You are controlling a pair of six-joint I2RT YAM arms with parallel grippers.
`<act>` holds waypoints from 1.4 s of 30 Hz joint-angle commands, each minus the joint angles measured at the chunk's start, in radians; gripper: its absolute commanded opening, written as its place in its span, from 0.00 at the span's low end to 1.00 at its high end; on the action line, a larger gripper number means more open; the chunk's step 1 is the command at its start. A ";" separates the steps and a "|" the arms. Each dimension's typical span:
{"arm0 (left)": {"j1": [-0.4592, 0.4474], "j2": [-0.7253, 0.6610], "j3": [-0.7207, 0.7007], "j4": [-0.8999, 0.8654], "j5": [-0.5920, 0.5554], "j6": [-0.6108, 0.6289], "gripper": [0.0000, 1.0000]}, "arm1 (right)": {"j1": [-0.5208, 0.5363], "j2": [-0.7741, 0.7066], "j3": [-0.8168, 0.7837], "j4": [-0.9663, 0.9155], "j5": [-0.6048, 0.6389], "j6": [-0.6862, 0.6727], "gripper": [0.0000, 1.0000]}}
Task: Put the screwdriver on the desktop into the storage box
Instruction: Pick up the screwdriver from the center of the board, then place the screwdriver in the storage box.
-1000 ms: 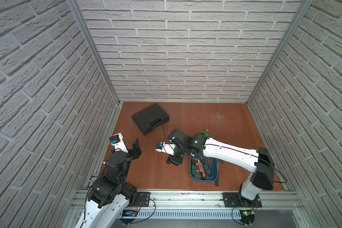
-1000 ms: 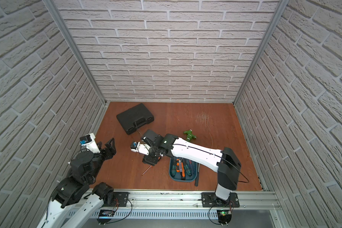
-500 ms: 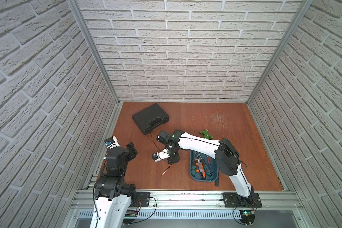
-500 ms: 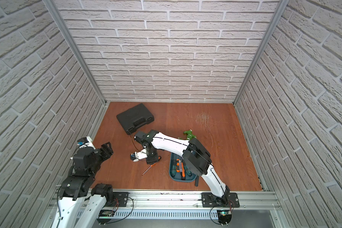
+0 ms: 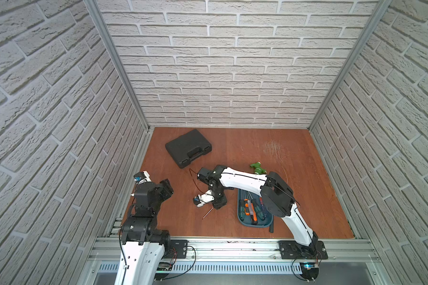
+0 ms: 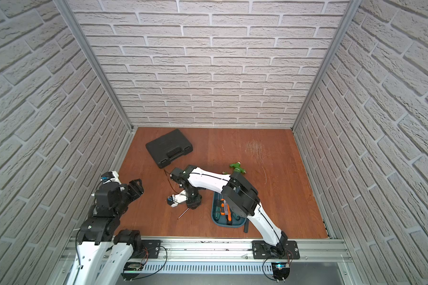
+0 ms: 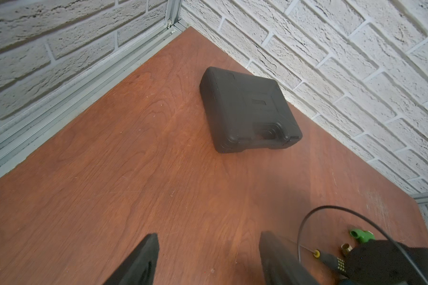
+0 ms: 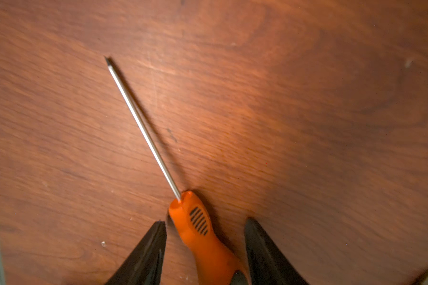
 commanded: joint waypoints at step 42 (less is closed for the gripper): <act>-0.111 0.128 0.045 0.121 0.221 -0.194 0.72 | 0.011 -0.923 -0.753 0.129 0.445 1.771 0.02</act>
